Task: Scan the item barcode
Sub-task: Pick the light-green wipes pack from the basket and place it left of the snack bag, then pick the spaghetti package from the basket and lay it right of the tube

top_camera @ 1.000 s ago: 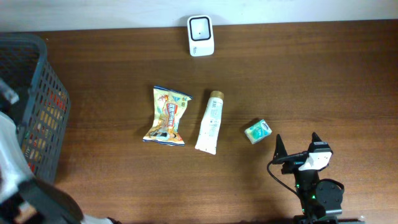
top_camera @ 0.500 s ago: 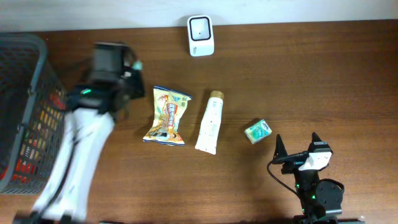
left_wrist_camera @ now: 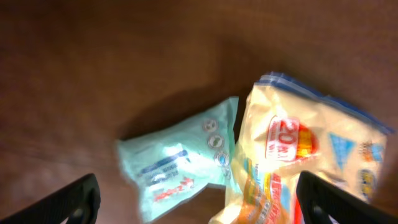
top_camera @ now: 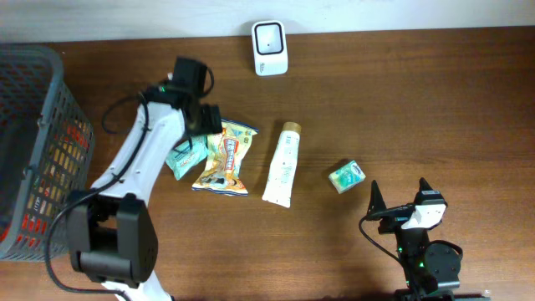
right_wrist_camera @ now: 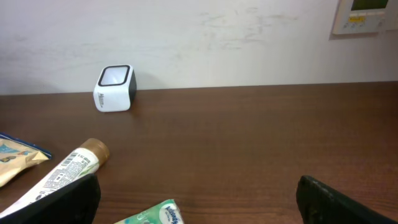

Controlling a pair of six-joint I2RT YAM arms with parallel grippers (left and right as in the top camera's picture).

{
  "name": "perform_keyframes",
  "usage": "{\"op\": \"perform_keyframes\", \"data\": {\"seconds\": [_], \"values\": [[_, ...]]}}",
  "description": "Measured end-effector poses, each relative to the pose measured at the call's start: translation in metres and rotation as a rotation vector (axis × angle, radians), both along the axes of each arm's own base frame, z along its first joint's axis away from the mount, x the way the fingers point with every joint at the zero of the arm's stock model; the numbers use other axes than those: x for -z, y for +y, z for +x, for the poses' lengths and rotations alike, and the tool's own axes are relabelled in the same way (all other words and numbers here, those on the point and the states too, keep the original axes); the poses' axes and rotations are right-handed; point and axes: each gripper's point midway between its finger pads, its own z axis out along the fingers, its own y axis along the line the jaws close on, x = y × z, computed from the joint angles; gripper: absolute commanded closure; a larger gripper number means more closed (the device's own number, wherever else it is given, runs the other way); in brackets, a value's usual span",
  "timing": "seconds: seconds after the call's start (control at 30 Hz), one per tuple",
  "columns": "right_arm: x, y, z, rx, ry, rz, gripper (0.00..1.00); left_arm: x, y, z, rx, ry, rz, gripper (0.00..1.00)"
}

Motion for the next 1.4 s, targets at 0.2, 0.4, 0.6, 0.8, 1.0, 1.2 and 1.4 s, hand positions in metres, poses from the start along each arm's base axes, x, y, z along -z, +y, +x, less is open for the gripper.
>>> {"op": "perform_keyframes", "data": {"seconds": [0.2,0.4,0.6,0.8,1.0,1.2,1.4], "values": [[0.0,0.0,0.0,0.0,0.0,0.0,0.01,-0.218,0.064,0.02,-0.128,-0.486,0.037,0.01],[0.0,0.0,0.0,0.0,0.0,0.0,0.01,-0.26,0.248,-0.057,-0.586,-0.559,0.156,0.01],[0.0,0.0,0.0,0.0,0.0,0.0,0.01,-0.196,0.352,-0.126,-0.893,-0.399,0.176,0.01],[0.0,0.0,0.0,0.0,0.0,0.0,0.01,-0.083,0.379,-0.136,-0.805,-0.085,0.118,0.0],[0.0,0.0,0.0,0.0,0.0,0.0,0.01,-0.029,0.376,-0.117,-0.505,0.066,0.082,0.01],[0.0,0.0,0.0,0.0,0.0,0.0,0.02,0.032,0.363,-0.102,-0.206,0.174,-0.014,0.0],[0.0,0.0,0.0,0.0,0.0,0.0,0.01,0.076,0.338,-0.079,0.083,0.138,-0.153,0.01]]}}
